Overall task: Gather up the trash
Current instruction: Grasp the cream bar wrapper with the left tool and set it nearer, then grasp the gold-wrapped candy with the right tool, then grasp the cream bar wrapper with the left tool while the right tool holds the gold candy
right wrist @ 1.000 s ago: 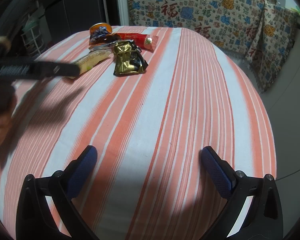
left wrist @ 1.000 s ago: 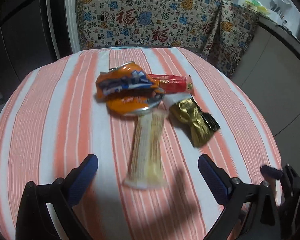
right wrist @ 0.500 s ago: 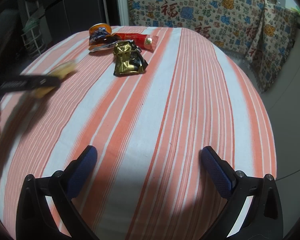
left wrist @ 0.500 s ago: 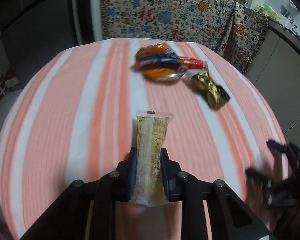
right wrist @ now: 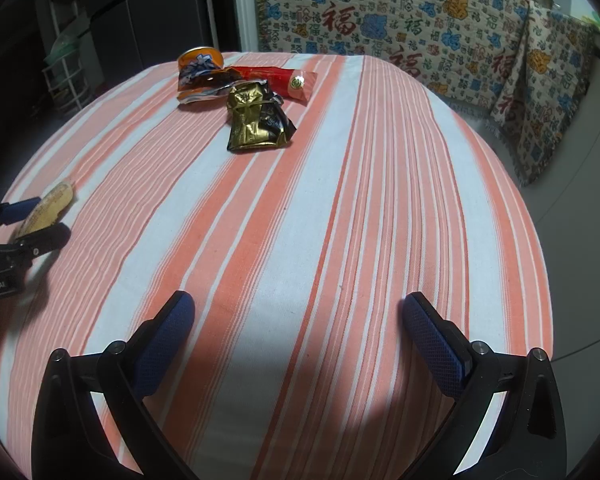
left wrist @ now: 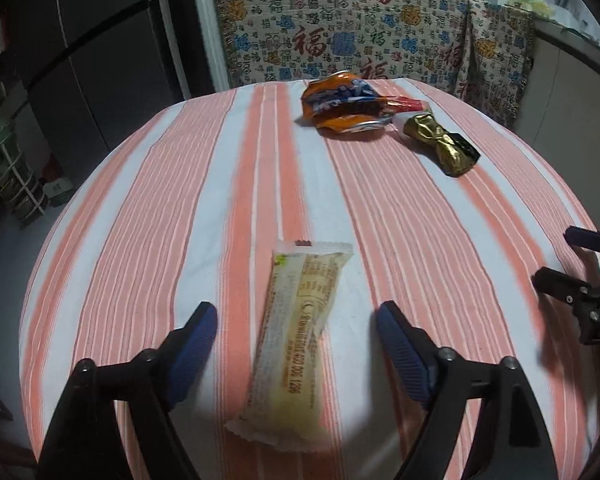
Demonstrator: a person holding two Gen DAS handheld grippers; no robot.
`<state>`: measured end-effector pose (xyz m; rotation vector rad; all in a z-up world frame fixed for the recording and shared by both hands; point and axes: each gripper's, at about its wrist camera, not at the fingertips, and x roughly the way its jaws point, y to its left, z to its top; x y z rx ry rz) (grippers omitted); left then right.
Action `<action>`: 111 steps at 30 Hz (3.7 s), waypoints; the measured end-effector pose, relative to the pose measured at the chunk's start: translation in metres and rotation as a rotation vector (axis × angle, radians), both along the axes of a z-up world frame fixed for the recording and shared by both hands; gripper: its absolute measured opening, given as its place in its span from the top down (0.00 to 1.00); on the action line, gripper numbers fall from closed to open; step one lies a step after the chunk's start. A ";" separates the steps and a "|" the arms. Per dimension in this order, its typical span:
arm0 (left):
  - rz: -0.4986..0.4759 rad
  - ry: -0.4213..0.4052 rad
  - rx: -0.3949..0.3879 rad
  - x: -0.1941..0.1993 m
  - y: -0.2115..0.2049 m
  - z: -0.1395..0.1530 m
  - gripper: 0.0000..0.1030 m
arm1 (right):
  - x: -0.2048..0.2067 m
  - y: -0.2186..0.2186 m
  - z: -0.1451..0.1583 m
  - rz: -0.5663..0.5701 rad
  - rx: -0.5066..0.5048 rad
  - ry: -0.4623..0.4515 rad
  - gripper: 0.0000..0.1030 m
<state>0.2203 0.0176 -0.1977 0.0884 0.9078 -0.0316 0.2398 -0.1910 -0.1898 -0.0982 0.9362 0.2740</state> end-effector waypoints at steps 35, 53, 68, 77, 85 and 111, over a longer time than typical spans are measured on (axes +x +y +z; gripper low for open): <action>0.020 0.014 -0.045 -0.001 0.008 -0.003 0.08 | -0.009 0.038 0.007 0.151 0.046 -0.030 0.57; 0.021 0.015 -0.046 0.000 0.009 -0.003 0.08 | -0.025 0.045 -0.002 0.176 0.007 -0.009 0.01; 0.020 0.015 -0.046 0.000 0.009 -0.003 0.08 | -0.025 0.045 -0.002 0.178 0.008 -0.006 0.01; -0.062 0.057 -0.044 -0.002 0.011 0.000 0.09 | -0.018 0.029 0.000 0.176 0.019 0.036 0.01; -0.056 0.075 -0.090 -0.008 0.009 0.009 0.73 | -0.018 0.029 0.022 0.193 0.118 0.013 0.23; -0.150 -0.056 -0.066 -0.054 -0.130 0.054 0.82 | -0.057 -0.064 0.051 0.069 0.164 -0.040 0.64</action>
